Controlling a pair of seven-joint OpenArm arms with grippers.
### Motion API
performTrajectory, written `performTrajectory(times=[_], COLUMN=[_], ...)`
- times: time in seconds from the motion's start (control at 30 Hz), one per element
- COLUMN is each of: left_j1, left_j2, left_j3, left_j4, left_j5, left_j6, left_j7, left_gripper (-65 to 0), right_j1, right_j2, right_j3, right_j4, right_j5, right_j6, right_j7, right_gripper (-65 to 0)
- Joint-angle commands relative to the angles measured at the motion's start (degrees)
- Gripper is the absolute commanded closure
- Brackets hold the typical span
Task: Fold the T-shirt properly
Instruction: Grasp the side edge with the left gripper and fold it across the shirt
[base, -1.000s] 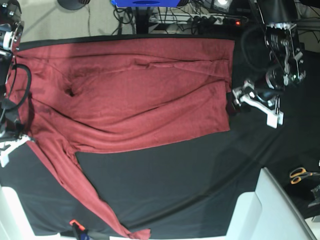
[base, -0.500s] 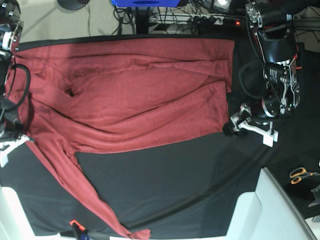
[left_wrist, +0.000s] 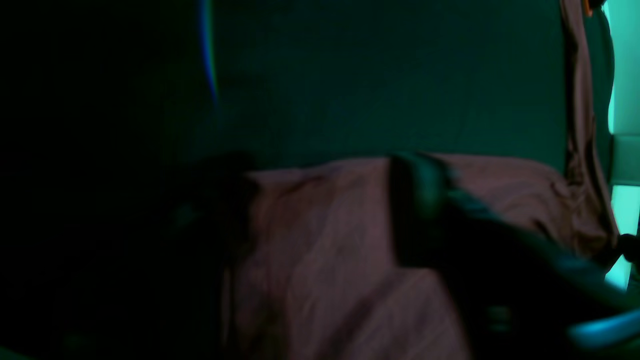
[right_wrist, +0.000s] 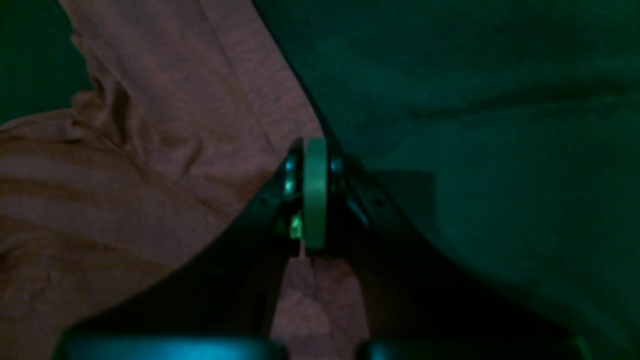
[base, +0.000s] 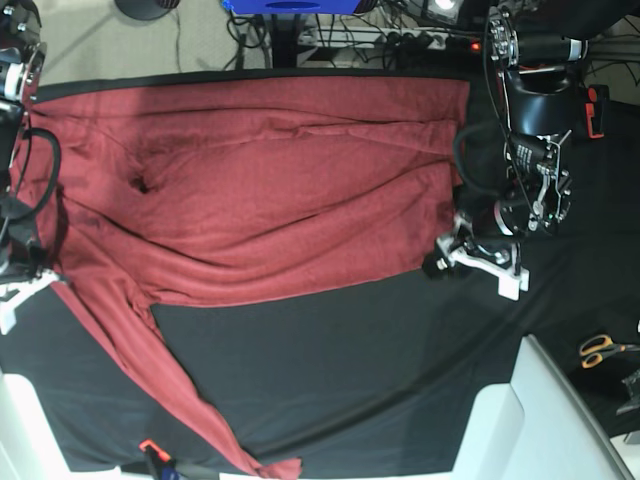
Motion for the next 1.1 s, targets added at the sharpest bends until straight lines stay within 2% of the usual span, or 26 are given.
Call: performTrajectory(times=[0.0,0.13,0.23,0.27,0.47,0.83,0.97,1.07], left_j1=[-0.63,-1.33,-1.95,-2.12,-4.23,-11.53,-13.11,-13.73], left_j2=[-0.32,-0.32,-0.32,-0.41,-0.85,-1.64,-1.64,-1.64], left_j3=[0.16,0.16,0.16,0.16,0.16,0.16,0.16,0.16], left_j4=[0.17,0.08,-0.01,-0.01,0.08,0.61,0.70,3.33], left_j5=[0.83,0.83,0.83,0.83,0.83,0.92,0.83,0.83], left_j6=[0.71,0.71,0.71,0.71,0.71,0.71,0.71,0.71], left_j7=[1.99,1.99,2.08,2.08,2.51,7.79,8.14,8.14], left_gripper=[-27.5,-10.2,-1.0,0.0,0.0,0.0,0.0,0.0], right_j1=[1.45,1.45,1.54,1.54,1.71,1.80,1.98,2.50], right_j2=[1.25,1.25,1.25,1.25,1.25,1.25,1.34,1.34], right_j3=[0.32,0.32,0.32,0.32,0.32,0.06,0.06,0.06], right_j4=[1.19,1.19,1.19,1.19,1.37,5.41,6.38,6.38], right_j5=[0.36,0.36,0.36,0.36,0.36,0.36,0.36,0.28], right_j6=[0.07,0.07,0.07,0.07,0.07,0.15,0.15,0.15], right_j7=[1.11,1.11,1.11,1.11,1.20,3.05,3.31,5.51], right_gripper=[0.0,0.0,0.0,0.0,0.0,0.0,0.0,0.0])
